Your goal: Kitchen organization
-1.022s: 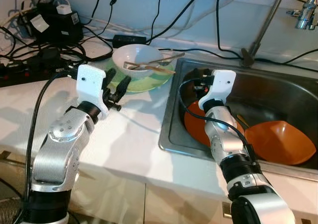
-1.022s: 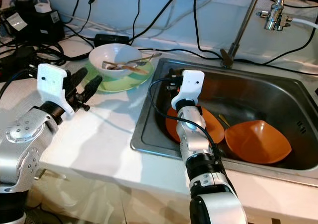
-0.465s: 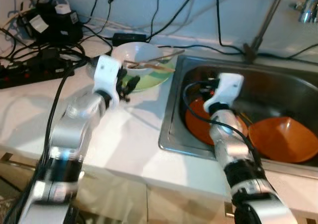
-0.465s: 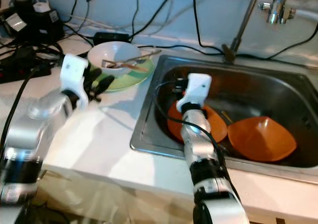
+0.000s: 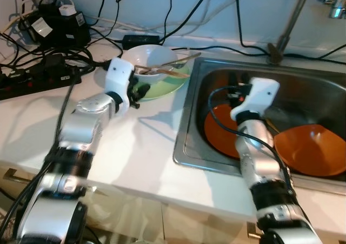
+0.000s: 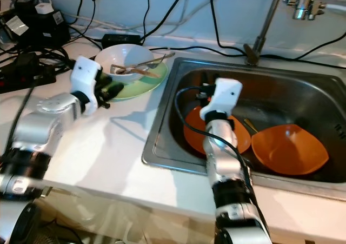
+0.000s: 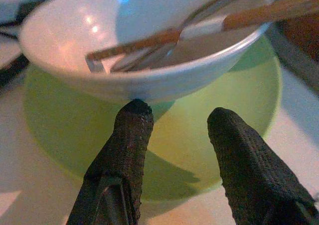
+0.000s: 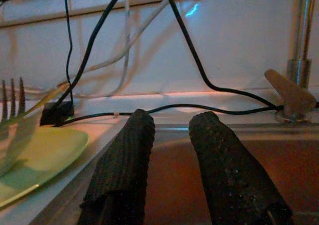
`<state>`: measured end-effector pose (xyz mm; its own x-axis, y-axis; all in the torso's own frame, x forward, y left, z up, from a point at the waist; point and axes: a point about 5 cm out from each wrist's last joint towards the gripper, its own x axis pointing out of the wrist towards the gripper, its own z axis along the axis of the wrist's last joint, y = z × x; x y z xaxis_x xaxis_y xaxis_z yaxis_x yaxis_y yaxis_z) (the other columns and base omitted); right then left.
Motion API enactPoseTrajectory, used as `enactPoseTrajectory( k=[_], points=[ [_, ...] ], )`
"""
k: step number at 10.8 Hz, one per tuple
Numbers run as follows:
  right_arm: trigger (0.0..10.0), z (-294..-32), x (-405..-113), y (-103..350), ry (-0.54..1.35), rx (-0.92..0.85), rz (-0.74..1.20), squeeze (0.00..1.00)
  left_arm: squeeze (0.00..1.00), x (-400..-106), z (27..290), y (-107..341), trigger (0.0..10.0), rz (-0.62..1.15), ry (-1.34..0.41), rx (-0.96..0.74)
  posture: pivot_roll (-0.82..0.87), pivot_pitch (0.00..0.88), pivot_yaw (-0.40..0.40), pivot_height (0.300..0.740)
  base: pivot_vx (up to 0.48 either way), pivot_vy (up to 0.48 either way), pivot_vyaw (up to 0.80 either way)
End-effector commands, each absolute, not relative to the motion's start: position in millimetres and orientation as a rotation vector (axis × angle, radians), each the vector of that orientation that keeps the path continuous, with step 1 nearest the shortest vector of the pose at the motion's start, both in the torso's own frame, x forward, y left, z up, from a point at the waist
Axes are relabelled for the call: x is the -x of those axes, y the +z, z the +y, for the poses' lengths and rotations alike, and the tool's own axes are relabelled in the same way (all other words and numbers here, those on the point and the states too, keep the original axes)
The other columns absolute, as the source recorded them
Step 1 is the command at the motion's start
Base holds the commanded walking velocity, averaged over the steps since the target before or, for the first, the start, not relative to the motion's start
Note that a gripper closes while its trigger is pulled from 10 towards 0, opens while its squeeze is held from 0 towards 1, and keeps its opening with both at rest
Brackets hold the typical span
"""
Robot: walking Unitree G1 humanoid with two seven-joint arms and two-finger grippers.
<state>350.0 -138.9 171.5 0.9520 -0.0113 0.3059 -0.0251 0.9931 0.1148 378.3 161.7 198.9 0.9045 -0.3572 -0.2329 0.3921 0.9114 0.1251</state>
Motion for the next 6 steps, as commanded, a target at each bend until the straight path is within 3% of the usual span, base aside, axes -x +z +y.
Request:
enactPoseTrajectory(
  k=[1, 6],
  points=[
    [10.0, -147, -348, 168, -0.017, -0.109, -0.288, 0.0, 0.0, -383, 157, 201, 10.0, 0.218, -0.411, -0.18, 0.17, 0.129, 0.048, 0.74, 0.0, 0.0, 0.0],
    [10.0, -153, -349, 201, 0.0, -0.075, -0.366, 0.0, 0.0, -392, 144, 193, 10.0, 0.266, -0.44, -0.165, 0.14, 0.115, 0.037, 0.74, 0.0, 0.0, 0.0]
  ],
)
